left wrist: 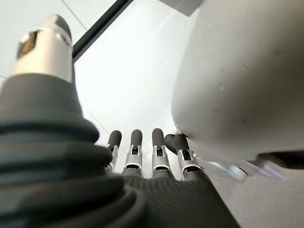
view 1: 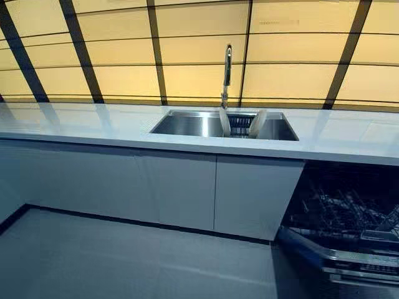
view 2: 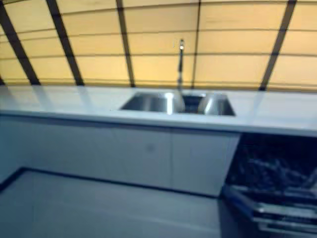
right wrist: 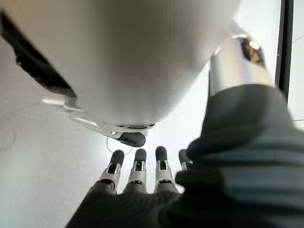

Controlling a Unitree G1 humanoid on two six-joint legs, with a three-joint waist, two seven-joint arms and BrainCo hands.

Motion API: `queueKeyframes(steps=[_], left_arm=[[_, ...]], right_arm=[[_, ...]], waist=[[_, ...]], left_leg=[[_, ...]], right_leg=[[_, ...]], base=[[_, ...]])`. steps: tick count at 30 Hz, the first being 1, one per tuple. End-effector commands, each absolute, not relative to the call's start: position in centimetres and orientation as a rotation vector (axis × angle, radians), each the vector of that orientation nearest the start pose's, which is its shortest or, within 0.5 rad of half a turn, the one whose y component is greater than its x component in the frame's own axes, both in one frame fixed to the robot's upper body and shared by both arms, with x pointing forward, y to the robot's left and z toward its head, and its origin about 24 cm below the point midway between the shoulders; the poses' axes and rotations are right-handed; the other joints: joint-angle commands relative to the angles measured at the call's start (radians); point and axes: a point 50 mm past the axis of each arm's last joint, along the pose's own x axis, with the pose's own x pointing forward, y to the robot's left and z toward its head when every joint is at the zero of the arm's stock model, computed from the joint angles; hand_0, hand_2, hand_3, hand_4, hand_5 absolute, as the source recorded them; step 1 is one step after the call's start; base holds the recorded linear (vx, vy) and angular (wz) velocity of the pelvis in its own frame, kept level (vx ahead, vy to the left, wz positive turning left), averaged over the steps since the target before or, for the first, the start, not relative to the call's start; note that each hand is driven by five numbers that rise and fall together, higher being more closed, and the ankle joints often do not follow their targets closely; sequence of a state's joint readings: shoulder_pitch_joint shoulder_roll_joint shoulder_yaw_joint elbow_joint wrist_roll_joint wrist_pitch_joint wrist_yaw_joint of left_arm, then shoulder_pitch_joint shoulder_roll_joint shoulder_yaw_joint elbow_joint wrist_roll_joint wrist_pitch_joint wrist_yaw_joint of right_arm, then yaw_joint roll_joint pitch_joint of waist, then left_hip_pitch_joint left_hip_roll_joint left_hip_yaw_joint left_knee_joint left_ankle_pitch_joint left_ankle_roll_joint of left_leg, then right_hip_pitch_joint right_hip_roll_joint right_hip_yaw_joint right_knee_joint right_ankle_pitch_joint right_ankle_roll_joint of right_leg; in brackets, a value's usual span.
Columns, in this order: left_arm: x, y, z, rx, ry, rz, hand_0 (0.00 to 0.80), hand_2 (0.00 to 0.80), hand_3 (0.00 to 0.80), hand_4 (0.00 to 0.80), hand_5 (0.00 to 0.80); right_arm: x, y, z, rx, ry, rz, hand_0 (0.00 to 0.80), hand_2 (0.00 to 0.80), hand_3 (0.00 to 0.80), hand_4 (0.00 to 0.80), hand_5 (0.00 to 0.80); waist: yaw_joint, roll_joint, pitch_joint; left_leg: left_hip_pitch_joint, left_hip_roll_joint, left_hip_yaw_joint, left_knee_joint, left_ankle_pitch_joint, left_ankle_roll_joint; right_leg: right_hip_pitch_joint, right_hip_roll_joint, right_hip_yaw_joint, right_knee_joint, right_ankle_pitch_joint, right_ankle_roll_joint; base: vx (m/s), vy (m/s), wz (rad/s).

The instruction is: Take plates into dishwasher

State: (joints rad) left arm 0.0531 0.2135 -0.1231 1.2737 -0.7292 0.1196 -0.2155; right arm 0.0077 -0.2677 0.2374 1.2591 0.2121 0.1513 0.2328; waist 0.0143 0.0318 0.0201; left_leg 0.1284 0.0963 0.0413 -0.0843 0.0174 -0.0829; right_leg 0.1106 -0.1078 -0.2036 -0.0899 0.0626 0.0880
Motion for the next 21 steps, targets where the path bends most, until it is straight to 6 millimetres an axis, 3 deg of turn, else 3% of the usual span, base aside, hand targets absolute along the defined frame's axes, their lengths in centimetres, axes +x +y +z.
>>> queueKeyframes(steps=[1,12,21], left_arm=[[6.6,21.2,-17.1,-0.568,1.265,0.367,0.000,0.000,0.000,0.000,0.000],[7.5,20.8,-16.9,-0.619,1.238,0.339,0.000,0.000,0.000,0.000,0.000],[7.5,20.5,-16.9,-0.643,1.260,0.320,0.000,0.000,0.000,0.000,0.000]], right_arm=[[7.3,-21.5,-16.9,0.026,1.427,0.062,0.000,0.000,0.000,0.000,0.000],[7.8,-21.7,-16.8,0.021,1.412,0.050,0.000,0.000,0.000,0.000,0.000],[8.7,-21.6,-16.6,-0.003,1.399,0.091,0.000,0.000,0.000,0.000,0.000]], waist=[[0.002,-0.054,0.032],[0.000,-0.059,0.039],[-0.015,-0.064,0.040]], left_leg=[[0.006,-0.116,0.035,-0.003,-0.023,0.070],[-0.001,-0.116,0.036,-0.003,-0.023,0.072],[0.008,-0.104,0.064,-0.003,-0.024,0.072]], right_leg=[[0.027,0.056,0.004,0.013,-0.029,-0.007],[0.017,0.057,0.012,0.012,-0.021,-0.005],[0.013,0.063,0.030,0.021,-0.018,-0.005]], base=[[0.000,0.000,0.00],[-0.009,-0.002,0.00],[-0.003,0.000,-0.02]])
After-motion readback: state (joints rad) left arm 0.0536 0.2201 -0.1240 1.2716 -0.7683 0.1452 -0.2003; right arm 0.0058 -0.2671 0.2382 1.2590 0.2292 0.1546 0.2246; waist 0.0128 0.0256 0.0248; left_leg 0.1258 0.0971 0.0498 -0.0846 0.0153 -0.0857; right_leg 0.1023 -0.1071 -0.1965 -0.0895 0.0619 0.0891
